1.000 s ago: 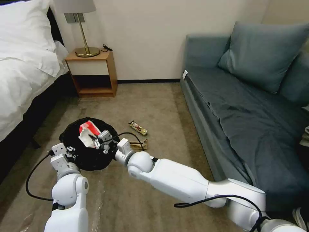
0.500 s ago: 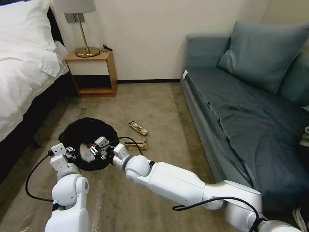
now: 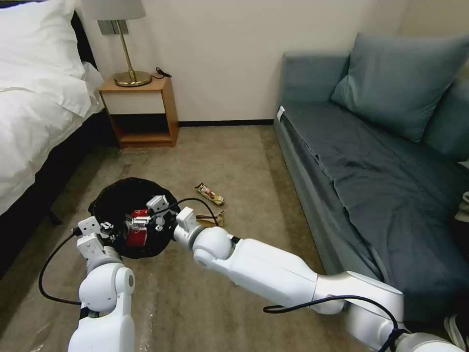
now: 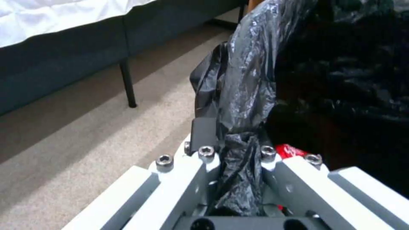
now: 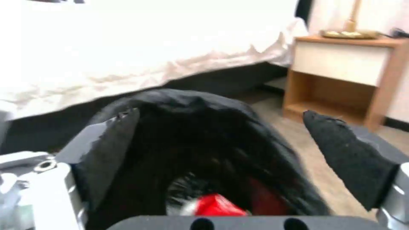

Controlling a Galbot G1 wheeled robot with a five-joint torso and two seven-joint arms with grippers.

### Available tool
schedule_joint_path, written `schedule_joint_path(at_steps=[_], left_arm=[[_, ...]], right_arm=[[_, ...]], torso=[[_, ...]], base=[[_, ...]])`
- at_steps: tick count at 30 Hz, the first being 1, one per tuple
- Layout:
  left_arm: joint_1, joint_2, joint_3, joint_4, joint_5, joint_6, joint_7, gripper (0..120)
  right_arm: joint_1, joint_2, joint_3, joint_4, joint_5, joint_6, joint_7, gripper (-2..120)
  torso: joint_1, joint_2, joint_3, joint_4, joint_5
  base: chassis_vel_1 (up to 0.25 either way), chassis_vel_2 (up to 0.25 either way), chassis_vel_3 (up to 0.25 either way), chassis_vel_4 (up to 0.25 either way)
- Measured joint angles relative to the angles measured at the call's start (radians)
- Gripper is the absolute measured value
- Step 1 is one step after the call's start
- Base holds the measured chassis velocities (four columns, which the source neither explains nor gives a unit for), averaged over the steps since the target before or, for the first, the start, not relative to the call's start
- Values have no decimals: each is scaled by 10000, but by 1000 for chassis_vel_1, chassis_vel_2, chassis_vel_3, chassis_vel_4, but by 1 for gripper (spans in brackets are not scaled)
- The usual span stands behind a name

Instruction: Pick up the trash bin, then pick up the garbage on the floor and place it into the trash bin.

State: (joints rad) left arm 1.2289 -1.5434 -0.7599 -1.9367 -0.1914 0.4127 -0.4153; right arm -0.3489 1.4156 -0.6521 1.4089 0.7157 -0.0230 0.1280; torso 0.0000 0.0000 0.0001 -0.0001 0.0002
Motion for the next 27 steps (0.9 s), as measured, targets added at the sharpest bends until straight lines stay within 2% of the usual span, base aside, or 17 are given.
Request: schedule_joint_path(at_steps=[9,18,21,23,24,26,27], left_arm=[[-51,175,-132,77,-223,14,-14,3],[-117,342,-139,205,-422,97,16,2],[-153,377,-138,221,-445,126,27,2],[-196,403,-137,263,-461,145,32,2],[-196,403,-137,263,-461,145,32,2],[-230,425,-134,310,-468,151,36,2],[-230,425,-134,310,-468,151,36,2]], right_arm=[[-136,-410,1102,276,-170,-238,353,100],[-1033,-746,1851,339,-517,-289,365,100],[-1275,-817,2061,372,-409,-594,616,100],[-1569,-877,2317,388,92,-1260,1351,100],[-1569,-877,2317,388,92,-1260,1351,100],[-1782,-942,2489,389,1044,-2254,2370,100],[-1782,-942,2489,389,1044,-2254,2370,100]], torso=[[0,0,0,0,0],[0,0,-1,1,0],[0,0,-1,1,0],[0,0,-1,1,0],[0,0,-1,1,0],[0,0,0,1,-1],[0,0,0,1,-1]], base=[[0,0,0,0],[0,0,0,0],[0,0,0,0],[0,0,0,0],[0,0,0,0],[0,0,0,0],[0,0,0,0]])
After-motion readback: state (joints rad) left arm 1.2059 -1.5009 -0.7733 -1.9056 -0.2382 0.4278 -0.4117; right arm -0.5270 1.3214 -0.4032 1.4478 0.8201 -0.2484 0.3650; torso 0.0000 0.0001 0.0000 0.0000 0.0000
